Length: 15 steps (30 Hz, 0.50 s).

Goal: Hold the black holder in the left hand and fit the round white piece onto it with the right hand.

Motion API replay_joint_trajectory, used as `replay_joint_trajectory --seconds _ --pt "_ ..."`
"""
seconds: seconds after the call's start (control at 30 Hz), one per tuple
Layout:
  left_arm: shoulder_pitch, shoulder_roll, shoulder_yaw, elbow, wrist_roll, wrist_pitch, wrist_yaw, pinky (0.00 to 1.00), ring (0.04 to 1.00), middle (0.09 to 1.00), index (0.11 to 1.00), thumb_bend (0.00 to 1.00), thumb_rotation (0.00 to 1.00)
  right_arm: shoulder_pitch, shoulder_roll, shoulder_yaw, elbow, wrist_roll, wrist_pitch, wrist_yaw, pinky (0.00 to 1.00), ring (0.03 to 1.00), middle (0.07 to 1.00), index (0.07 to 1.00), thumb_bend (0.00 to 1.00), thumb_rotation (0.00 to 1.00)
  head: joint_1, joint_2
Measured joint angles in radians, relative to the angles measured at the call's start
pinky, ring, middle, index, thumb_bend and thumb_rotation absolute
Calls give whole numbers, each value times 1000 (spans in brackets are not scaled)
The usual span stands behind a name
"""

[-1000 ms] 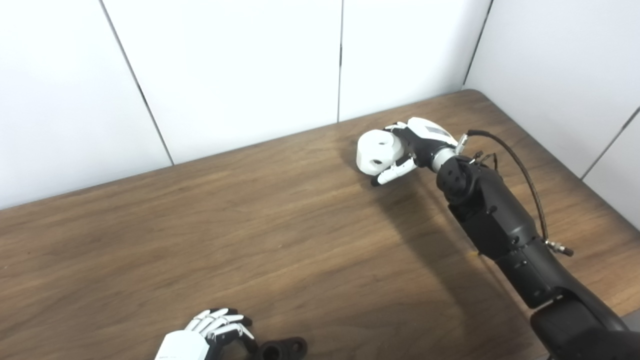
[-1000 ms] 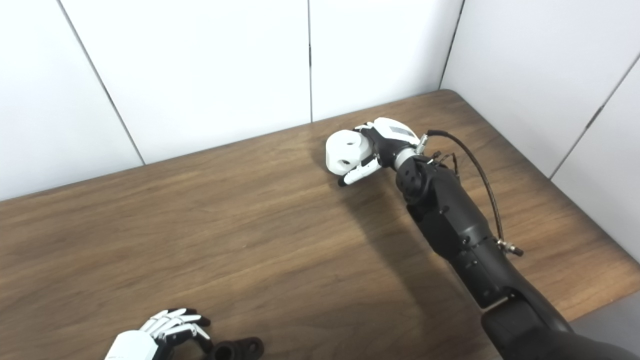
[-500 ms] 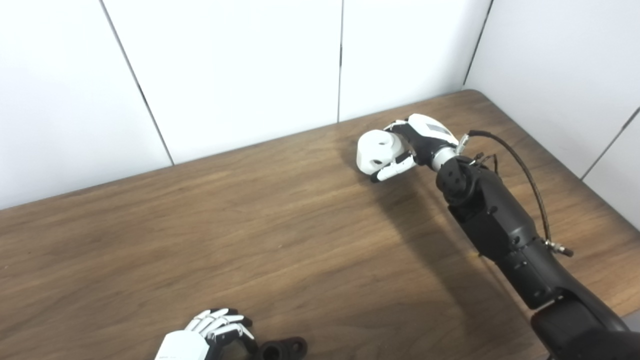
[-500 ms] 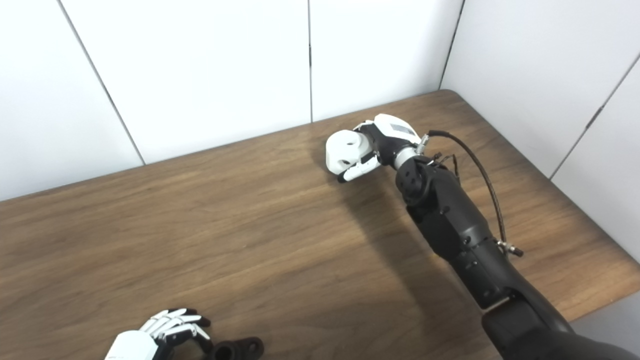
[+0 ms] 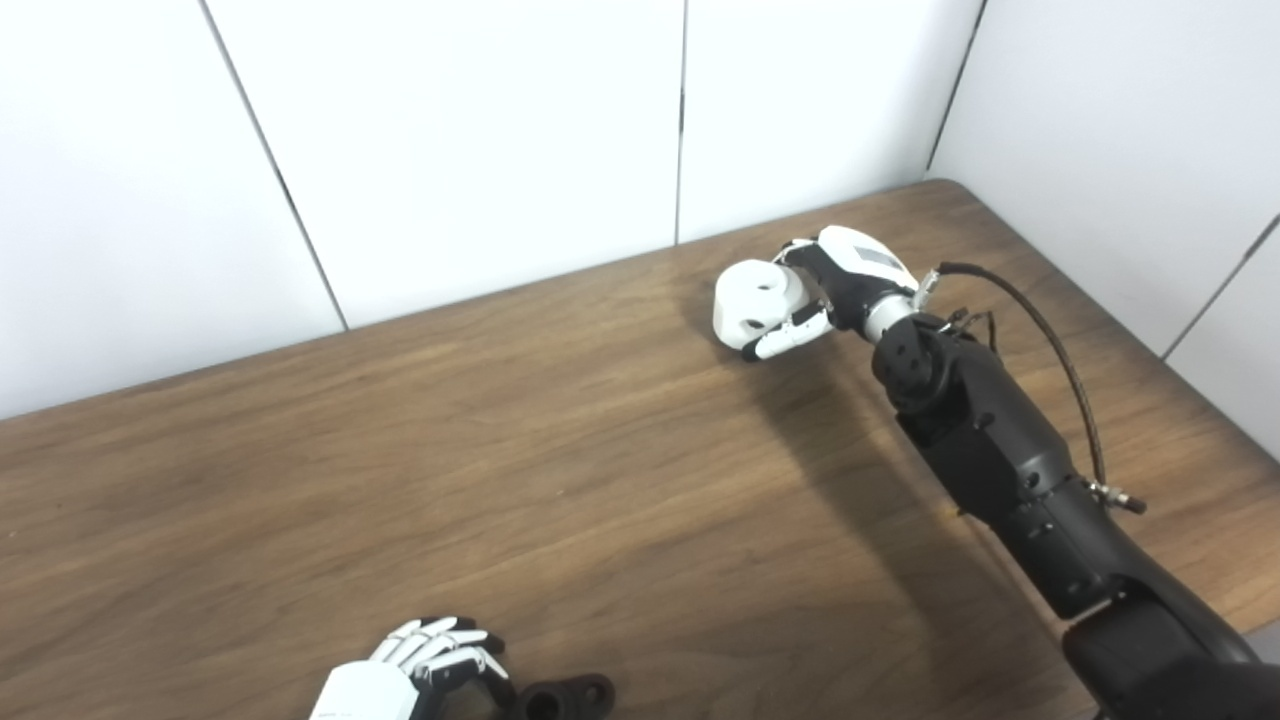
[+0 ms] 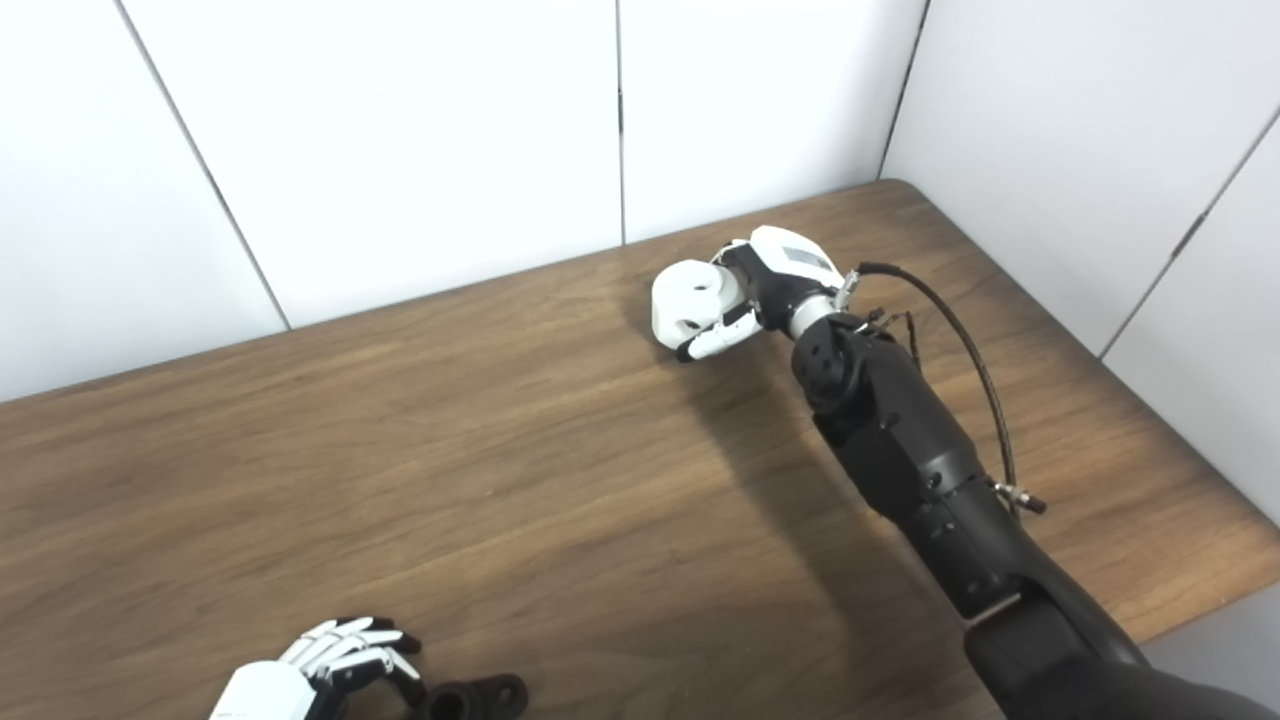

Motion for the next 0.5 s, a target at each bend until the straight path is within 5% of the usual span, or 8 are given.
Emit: replay_joint_trajectory --seconds 0.5 --pt "2 -1 4 -4 0 0 -4 847 800 730 485 520 54 0 0 3 0 15 -1 -17 968 979 906 638 773 310 -6 9"
